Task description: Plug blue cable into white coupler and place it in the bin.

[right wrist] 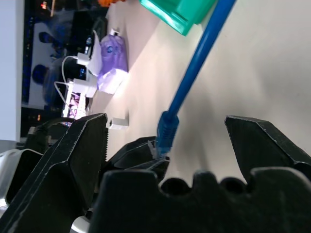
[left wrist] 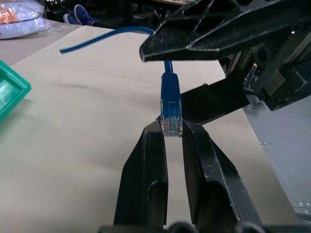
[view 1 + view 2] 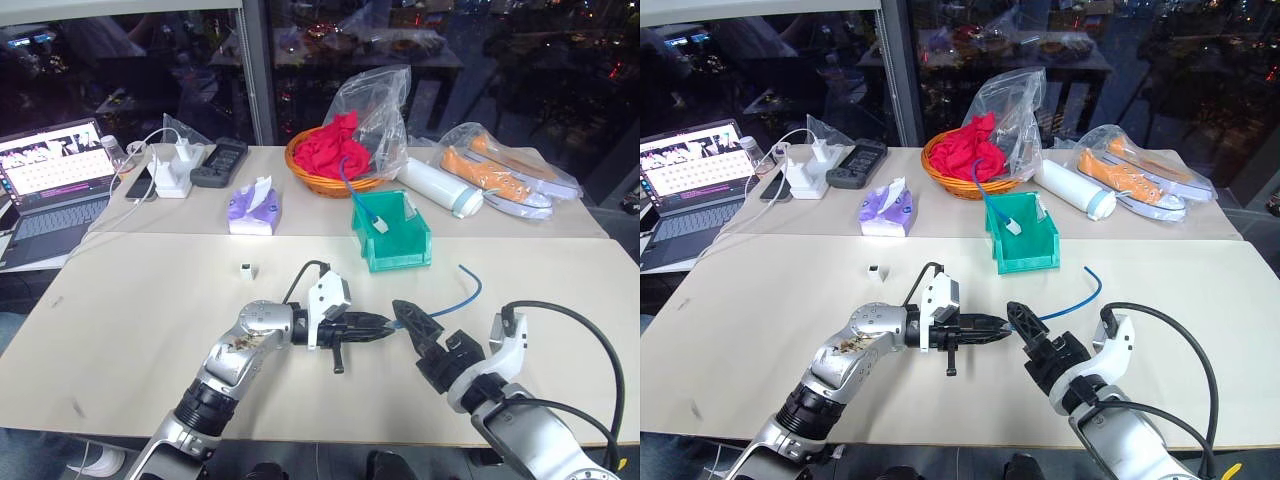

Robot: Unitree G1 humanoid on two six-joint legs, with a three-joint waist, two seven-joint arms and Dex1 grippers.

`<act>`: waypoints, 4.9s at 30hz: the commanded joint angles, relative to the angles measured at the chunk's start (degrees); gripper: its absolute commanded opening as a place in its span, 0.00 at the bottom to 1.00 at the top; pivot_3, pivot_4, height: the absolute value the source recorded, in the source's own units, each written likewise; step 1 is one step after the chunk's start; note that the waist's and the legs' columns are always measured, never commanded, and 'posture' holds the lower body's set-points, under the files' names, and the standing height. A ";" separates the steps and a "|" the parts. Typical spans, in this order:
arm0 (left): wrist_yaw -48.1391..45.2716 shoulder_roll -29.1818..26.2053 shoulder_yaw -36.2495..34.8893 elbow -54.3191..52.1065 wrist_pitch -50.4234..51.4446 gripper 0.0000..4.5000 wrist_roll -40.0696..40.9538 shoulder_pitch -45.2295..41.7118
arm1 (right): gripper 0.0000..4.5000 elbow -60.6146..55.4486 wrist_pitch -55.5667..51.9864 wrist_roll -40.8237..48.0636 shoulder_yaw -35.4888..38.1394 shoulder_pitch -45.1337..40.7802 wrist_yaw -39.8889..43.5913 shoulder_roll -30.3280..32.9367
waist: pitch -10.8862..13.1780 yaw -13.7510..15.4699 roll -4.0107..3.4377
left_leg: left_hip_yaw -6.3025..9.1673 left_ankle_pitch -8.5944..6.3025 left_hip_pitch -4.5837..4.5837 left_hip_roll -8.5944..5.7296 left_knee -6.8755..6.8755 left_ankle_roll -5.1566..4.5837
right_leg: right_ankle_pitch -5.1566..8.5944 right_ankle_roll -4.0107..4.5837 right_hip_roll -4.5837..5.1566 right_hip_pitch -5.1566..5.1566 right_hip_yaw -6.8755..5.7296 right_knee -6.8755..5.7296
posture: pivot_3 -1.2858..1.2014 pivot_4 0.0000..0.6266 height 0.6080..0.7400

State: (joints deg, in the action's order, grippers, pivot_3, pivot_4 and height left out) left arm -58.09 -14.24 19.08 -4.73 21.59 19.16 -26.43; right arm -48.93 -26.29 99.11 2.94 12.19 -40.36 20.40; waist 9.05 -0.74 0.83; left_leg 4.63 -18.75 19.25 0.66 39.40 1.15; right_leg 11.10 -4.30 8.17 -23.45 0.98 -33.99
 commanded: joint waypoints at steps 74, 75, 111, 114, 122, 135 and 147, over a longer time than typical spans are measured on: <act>-0.44 -4.82 3.82 19.30 -12.80 0.14 -14.39 -3.15 | 0.00 4.70 -3.08 -21.24 -7.25 -9.00 17.00 13.09 | -0.02 0.65 0.02 | 0.05 0.05 -0.18 0.07 -0.33 0.07 | 0.16 0.22 -0.20 0.14 0.10 0.04 | 0.52 0.24 1.00; -1.69 -4.55 5.18 19.30 -11.62 0.14 -14.50 -4.27 | 0.00 5.93 -3.08 -22.45 -7.51 -9.37 17.30 12.14 | -0.04 0.53 -0.02 | 0.09 0.02 -0.10 0.10 -0.35 0.02 | 0.23 0.29 -0.26 0.14 0.10 0.02 | 0.52 0.24 1.00; 4.72 1.81 8.25 9.55 14.02 0.14 -15.15 -6.54 | 0.00 9.11 -11.56 -29.83 -5.47 -7.99 18.86 -0.51 | -0.08 0.61 -0.11 | 0.27 -0.01 -0.30 0.08 -0.40 -0.04 | 0.41 0.19 -0.27 0.21 0.09 -0.02 | 0.52 0.24 1.00; 5.19 1.70 8.04 8.98 14.74 0.14 -14.84 -6.09 | 0.00 8.68 -11.87 -29.41 -5.27 -7.60 19.02 -0.94 | -0.08 0.59 -0.11 | 0.27 -0.01 -0.31 0.08 -0.41 -0.03 | 0.41 0.19 -0.27 0.21 0.09 -0.02 | 0.52 0.24 1.00; 5.95 1.49 7.47 8.28 15.51 0.14 -14.29 -5.62 | 0.00 9.54 -13.03 -30.97 -4.28 -7.19 19.48 -0.96 | -0.08 0.64 -0.11 | 0.27 -0.01 -0.30 0.08 -0.41 -0.03 | 0.42 0.19 -0.27 0.21 0.09 -0.02 | 0.52 0.24 1.00; 6.43 1.08 7.06 8.35 15.59 0.14 -13.63 -5.56 | 0.00 10.13 -9.66 -29.85 -0.79 -7.63 21.06 -7.35 | -0.08 0.59 -0.11 | 0.28 -0.01 -0.30 0.08 -0.41 -0.03 | 0.42 0.17 -0.27 0.19 0.09 -0.02 | 0.52 0.24 1.00; 6.42 1.12 6.56 8.77 15.82 0.14 -12.90 -5.33 | 0.00 11.90 -11.63 -30.16 -1.27 -6.57 21.43 -6.36 | -0.08 0.54 -0.11 | 0.28 -0.01 -0.29 0.08 -0.42 -0.03 | 0.42 0.18 -0.27 0.19 0.08 -0.02 | 0.52 0.24 1.00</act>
State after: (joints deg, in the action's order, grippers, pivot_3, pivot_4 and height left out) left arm -52.09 -13.13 24.74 3.13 36.58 6.38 -32.85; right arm -36.22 -37.60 68.67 1.30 5.69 -19.83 14.01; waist 8.98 -0.19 0.72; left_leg 4.91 -18.75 18.95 0.74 38.99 1.12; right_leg 11.53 -4.13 7.90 -23.25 1.07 -34.01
